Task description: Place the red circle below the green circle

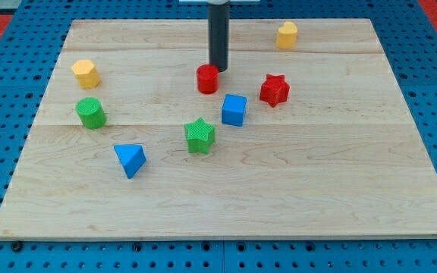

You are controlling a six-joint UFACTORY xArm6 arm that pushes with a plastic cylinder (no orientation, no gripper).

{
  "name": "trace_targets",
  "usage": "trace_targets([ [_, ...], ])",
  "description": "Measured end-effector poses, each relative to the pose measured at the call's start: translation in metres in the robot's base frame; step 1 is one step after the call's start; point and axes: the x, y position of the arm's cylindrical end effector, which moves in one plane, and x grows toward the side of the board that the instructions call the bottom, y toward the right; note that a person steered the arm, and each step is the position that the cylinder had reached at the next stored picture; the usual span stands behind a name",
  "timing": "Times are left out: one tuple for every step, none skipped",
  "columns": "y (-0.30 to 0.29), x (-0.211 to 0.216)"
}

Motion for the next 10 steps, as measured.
trace_targets([
  [-0.027, 0.025],
  [-0.036, 0.036],
  [-0.022, 0.046],
  [-0.049, 0.073],
  [-0.093, 0.086],
  [-0.098, 0.102],
  [-0.124, 0.105],
  [-0.151, 0.105],
  [-0.151, 0.105],
  [-0.125, 0.101],
])
